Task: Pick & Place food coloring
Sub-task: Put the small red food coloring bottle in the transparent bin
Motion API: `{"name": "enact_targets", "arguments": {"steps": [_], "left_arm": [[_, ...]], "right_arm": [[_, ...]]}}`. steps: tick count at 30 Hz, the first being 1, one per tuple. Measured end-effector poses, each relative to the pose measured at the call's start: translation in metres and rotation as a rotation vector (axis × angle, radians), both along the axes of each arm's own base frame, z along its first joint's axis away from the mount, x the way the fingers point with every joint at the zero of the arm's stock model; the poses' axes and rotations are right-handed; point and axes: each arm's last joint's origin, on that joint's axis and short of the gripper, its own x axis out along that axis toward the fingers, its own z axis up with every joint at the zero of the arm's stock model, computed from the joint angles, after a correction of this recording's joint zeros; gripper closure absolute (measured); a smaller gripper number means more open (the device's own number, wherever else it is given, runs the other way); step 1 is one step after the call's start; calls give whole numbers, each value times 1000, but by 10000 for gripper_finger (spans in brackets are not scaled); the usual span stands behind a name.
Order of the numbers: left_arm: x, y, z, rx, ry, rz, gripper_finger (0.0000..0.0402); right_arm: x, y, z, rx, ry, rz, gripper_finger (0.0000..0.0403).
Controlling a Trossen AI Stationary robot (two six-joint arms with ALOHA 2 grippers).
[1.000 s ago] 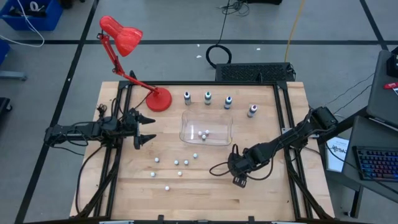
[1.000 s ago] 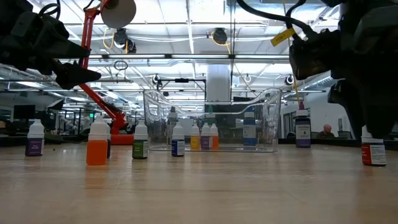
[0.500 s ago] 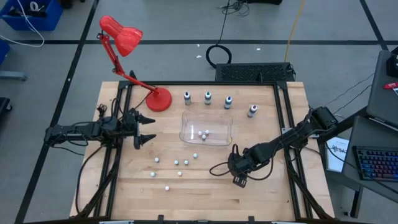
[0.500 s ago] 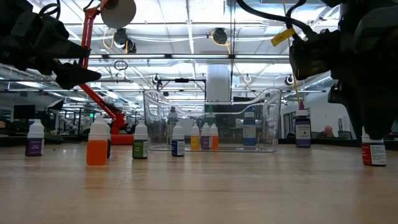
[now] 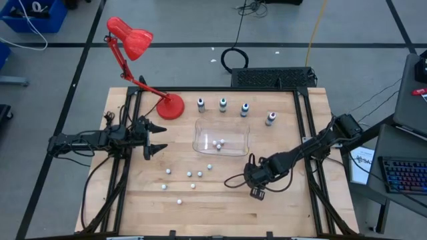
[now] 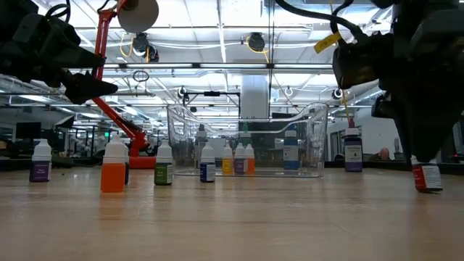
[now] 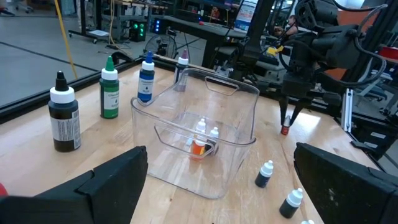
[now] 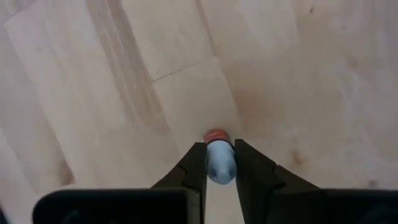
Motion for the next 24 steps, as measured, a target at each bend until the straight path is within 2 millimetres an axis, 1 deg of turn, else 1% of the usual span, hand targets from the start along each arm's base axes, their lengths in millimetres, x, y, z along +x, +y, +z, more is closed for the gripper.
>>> {"name": "enact_targets", "arguments": {"steps": [1, 3, 6, 8, 12, 15, 17, 19, 21, 24], "left_arm": [[0, 0, 0, 0, 0, 0, 2], [0, 0, 0, 0, 0, 0, 2], [0, 0, 0, 0, 0, 0, 2], [0, 0, 0, 0, 0, 0, 2], [0, 0, 0, 0, 0, 0, 2], [0, 0, 0, 0, 0, 0, 2], [0, 0, 0, 0, 0, 0, 2], [0, 0, 0, 0, 0, 0, 2], [0, 0, 0, 0, 0, 0, 2], [0, 0, 0, 0, 0, 0, 2]], "right_arm": [[1, -1, 4, 1, -10, 7, 359], [4, -2, 18, 0, -62, 17, 359], [8, -7, 49, -27, -145, 33, 359], [9, -10, 75, -67, -207, 42, 359], [15, -20, 133, -178, -357, 67, 359], [22, -32, 170, -249, -425, 79, 359], [27, -42, 189, -281, -452, 71, 359], [31, -55, 201, -309, -438, 65, 359], [37, -68, 207, -333, -402, 51, 359], [45, -90, 205, -366, -301, 23, 359]]}}
